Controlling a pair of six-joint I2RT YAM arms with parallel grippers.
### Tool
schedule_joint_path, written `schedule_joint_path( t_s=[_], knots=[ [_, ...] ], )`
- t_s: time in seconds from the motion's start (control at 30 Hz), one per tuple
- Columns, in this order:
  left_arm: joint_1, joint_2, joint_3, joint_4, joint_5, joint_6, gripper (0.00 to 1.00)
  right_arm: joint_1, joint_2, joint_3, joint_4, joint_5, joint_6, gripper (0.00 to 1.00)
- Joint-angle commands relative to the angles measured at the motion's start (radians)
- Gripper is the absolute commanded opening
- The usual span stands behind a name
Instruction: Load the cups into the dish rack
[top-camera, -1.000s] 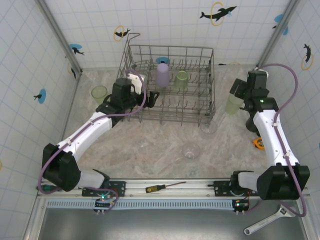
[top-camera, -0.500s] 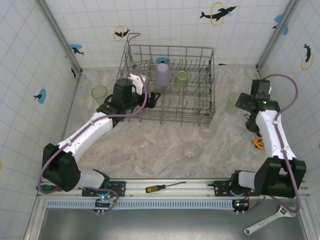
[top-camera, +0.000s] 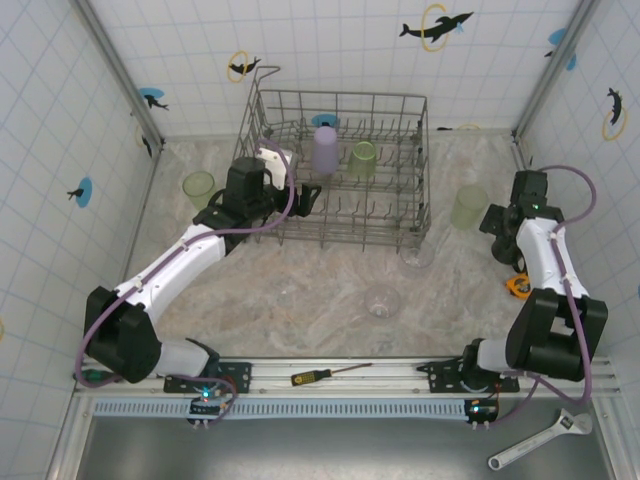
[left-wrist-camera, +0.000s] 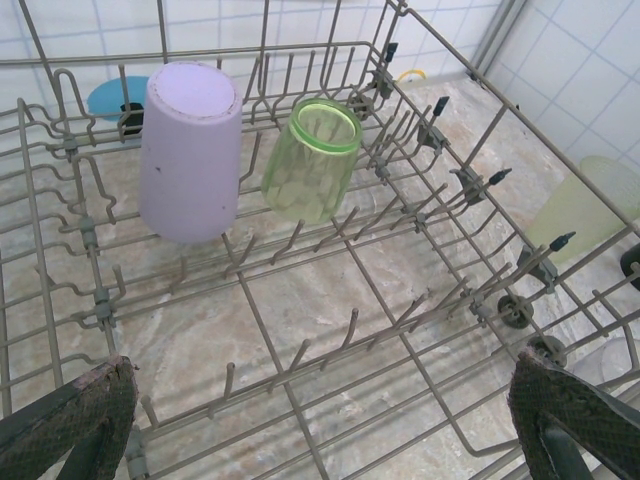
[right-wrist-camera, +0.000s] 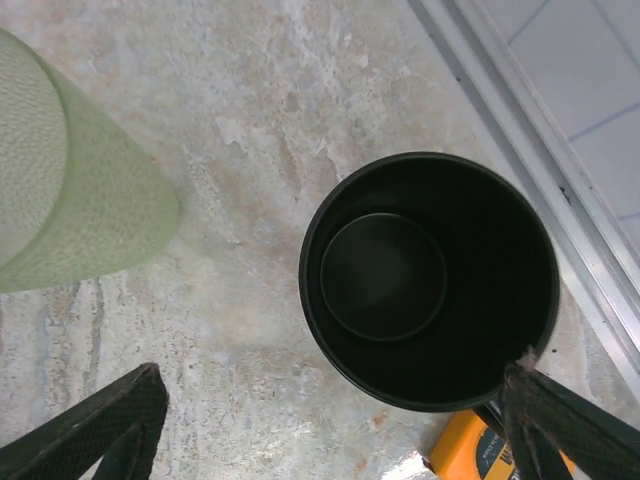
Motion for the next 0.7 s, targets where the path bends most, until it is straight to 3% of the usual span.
schedule_joint_path(
  t_s=[0.0,0.67],
  knots=[
    [-0.004,-0.035,0.006,0.013,0.012,-0.01,0.98,-0.008,0.046,0.018,-0.003,-0.012,-0.033,0.86],
    [-0.007,-0.052,0.006,0.014,0.02,-0.01,0.98,-0.011,0.264,0.176,-0.061,-0.005,-0.09,0.65]
  ],
)
